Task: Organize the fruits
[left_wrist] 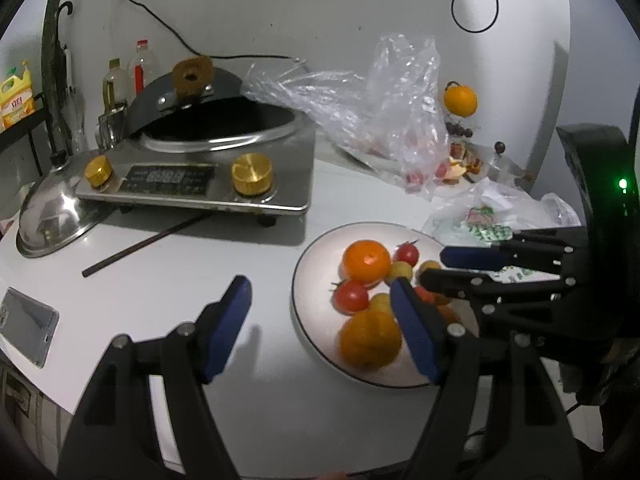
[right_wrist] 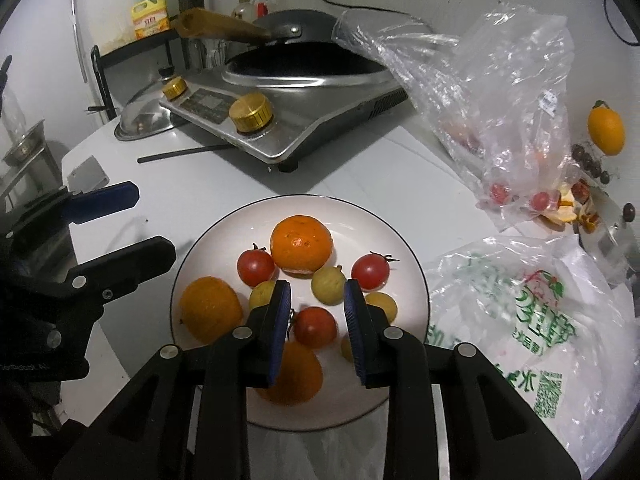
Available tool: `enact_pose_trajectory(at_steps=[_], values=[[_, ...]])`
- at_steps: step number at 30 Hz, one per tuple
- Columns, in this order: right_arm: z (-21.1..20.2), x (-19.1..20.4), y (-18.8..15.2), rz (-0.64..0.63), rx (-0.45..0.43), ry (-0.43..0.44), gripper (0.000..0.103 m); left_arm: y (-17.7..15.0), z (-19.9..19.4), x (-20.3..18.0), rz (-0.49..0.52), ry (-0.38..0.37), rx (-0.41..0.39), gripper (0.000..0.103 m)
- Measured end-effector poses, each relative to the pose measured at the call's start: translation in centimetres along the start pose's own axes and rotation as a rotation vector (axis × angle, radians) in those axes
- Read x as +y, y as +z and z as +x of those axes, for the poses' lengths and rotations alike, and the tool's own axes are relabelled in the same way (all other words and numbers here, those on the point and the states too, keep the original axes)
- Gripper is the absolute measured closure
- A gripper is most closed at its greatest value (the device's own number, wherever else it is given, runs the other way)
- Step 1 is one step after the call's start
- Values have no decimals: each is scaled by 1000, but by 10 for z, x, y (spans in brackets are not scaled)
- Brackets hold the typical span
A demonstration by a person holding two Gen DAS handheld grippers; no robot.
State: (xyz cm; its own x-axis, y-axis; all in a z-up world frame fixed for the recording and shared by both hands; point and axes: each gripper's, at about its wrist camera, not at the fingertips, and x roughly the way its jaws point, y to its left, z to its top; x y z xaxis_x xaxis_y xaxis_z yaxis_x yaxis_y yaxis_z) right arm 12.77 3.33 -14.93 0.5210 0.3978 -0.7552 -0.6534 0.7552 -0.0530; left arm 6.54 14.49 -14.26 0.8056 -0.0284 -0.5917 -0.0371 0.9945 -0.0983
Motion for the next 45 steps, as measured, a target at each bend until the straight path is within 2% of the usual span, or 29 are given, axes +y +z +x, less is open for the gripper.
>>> enact_pose_trajectory(at_steps=[3,17,20,28,30,32,35,45], values=[[-10,1,-3,3,-17,-3,66,-1,-9,-6,7,-1,-11,30],[-67,8,-25,17,-97,-26,66,-10,-53,-35,38,0,-71,22],[-81,11,-32,21,-118,-33,66,-13,-64,-42,48,-2,-85,13],[-120,15,-51,40,-178,-63,65,-18,-93,-61,75,-9,-130,13],[-130,16,-56,49,-193,-75,63,-18,-101,-65,85,-13,-144,13],[-140,16,-60,55,-208,-80,54,-18,-109,-69,92,-17,-159,12],[-158,17,-67,64,-243,-102,54,-17,-121,-76,99,-21,-182,8],[-213,12,-79,97,-361,-156,54,-7,-166,-105,150,-47,-285,7]])
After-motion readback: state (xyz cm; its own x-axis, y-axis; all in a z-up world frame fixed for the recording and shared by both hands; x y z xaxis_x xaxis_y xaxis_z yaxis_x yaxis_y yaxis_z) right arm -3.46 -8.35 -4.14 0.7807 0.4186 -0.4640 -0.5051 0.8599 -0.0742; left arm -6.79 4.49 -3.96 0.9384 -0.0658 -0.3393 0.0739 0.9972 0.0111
